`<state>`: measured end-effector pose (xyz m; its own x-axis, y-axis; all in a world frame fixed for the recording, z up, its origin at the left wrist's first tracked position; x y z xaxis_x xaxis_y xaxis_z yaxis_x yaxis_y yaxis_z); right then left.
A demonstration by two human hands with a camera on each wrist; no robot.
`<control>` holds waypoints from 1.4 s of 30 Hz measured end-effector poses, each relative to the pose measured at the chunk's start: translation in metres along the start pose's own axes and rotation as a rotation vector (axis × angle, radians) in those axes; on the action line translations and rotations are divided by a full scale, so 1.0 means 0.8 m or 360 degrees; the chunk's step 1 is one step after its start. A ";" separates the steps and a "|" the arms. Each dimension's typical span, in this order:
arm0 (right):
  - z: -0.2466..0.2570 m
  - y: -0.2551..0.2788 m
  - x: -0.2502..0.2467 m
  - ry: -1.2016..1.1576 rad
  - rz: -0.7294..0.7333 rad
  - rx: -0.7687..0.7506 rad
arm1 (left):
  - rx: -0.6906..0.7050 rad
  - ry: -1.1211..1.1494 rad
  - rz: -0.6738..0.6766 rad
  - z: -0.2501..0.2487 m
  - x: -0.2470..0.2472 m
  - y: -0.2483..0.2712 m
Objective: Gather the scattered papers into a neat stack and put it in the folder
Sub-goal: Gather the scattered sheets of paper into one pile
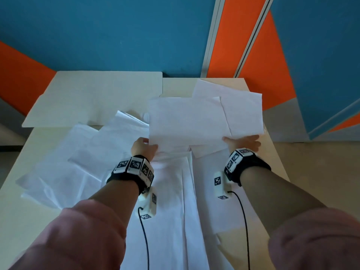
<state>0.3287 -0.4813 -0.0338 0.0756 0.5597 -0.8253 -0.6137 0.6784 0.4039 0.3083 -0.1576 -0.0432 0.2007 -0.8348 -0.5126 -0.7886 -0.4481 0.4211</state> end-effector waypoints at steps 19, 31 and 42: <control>0.042 -0.048 0.031 -0.0898 0.0394 -0.0005 | 0.0087 0.0063 0.0647 0.008 0.019 -0.002; -0.005 -0.006 0.005 -0.1082 0.0769 -0.0325 | 0.0218 0.0346 -0.0104 -0.010 -0.080 -0.019; -0.022 0.089 0.033 -0.0476 0.1242 -0.0674 | 0.0144 -0.0186 0.0323 0.010 -0.103 -0.005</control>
<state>0.2733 -0.4265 -0.0335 -0.3156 0.9227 -0.2216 -0.8066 -0.1379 0.5747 0.2904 -0.0843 -0.0085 -0.0317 -0.8598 -0.5096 -0.8557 -0.2401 0.4584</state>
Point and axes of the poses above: each hand's wrist, its own y-axis away from the middle knuckle, its own x-axis out of the palm, z = x × y, the point moved 6 cm from there along -y, towards the middle knuckle, and after that the axes turned 7 degrees about y, right-handed, at the moved point
